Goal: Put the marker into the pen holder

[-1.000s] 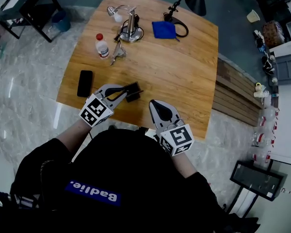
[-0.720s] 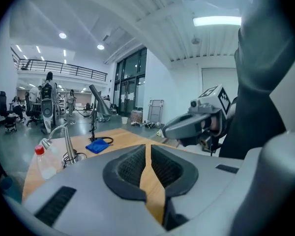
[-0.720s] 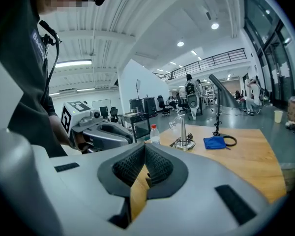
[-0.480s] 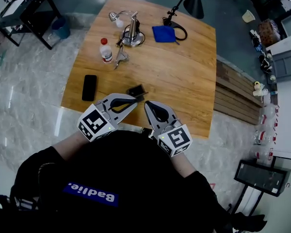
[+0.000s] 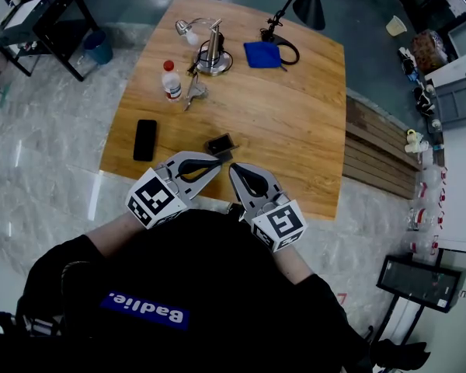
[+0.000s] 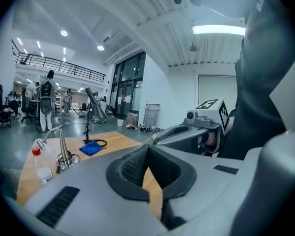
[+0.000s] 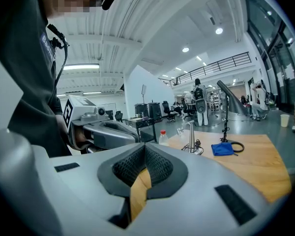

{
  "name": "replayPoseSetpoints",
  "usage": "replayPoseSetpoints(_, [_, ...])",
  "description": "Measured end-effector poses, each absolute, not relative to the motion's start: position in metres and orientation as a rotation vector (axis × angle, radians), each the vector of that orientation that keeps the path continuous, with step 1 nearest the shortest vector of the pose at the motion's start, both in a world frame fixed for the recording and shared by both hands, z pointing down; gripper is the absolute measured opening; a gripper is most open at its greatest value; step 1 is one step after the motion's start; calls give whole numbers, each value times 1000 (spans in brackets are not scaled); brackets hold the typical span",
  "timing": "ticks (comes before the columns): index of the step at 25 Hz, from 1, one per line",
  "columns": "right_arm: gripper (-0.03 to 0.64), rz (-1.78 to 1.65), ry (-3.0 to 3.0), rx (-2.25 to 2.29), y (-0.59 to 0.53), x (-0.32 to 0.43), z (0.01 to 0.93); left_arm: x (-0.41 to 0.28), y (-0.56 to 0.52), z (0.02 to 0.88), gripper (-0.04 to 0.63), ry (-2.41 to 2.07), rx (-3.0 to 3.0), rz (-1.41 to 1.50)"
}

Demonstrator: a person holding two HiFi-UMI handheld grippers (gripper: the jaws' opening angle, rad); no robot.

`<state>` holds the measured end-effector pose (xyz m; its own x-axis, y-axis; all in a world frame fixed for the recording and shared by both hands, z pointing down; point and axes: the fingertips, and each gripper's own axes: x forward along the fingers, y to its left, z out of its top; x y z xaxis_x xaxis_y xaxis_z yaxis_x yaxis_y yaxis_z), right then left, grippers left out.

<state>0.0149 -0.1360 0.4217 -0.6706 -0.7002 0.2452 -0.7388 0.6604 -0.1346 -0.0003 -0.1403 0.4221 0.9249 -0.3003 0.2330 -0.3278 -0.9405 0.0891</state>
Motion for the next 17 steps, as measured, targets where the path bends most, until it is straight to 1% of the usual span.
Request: replayPoseSetpoints(17, [3, 319, -2692, 1158, -135, 23, 424, 5, -139, 423, 9, -482, 2921, 315])
